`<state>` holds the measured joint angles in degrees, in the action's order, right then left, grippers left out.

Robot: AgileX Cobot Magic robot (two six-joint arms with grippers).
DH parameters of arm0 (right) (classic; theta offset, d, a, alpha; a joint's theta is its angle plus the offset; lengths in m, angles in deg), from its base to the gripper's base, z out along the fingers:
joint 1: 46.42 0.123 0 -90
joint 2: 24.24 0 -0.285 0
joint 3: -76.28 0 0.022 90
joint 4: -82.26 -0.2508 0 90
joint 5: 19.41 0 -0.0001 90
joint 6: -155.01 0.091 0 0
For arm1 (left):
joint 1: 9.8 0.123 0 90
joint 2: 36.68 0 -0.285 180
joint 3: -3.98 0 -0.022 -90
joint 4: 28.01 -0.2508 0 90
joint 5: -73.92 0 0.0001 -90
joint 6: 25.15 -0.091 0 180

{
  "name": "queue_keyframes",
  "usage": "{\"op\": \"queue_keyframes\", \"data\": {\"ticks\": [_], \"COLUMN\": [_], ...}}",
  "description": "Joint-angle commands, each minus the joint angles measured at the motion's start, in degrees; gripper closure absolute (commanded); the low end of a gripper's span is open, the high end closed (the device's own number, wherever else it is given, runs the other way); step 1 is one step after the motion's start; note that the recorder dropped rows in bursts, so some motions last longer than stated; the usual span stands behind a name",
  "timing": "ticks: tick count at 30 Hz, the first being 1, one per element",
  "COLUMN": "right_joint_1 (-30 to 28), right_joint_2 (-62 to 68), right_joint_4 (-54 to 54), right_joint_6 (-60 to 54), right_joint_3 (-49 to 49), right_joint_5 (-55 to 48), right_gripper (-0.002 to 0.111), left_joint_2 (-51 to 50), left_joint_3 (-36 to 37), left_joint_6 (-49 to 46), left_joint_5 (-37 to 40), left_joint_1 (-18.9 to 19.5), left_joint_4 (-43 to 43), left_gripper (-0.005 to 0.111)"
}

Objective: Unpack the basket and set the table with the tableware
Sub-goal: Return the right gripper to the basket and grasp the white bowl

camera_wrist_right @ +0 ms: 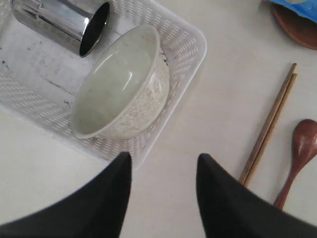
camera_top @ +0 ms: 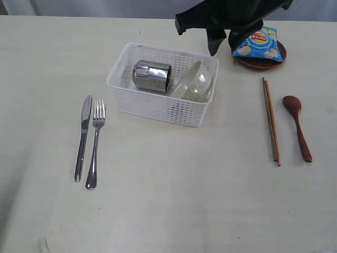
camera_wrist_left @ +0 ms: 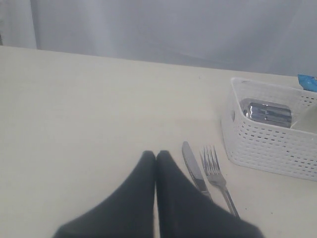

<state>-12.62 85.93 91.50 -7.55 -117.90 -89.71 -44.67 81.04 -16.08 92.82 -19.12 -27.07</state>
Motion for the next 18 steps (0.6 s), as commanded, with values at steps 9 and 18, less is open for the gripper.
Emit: {"op": "queue_keyframes", "data": {"ticks": [9,18], "right_joint_1": [-0.06,-0.06], "right_joint_2": [10.69,16.99], "right_joint_4": [-3.83,-0.99], "right_joint_6": [7.99,11.14], "right_joint_3": [-8.11,-11.54], "right_joint_5": [0.34,0.34], "right_gripper": [0.054,0.058], "left_joint_2": [0.21,0.21], "left_joint_3": [0.16,0.16], "left_joint_6": [-0.03,-0.03], "left_joint_5": [-0.65,-0.65], "left_joint_1": [0.06,0.06], "left_joint_4": [0.18,0.18], "left_gripper": [0.107,0.107]}}
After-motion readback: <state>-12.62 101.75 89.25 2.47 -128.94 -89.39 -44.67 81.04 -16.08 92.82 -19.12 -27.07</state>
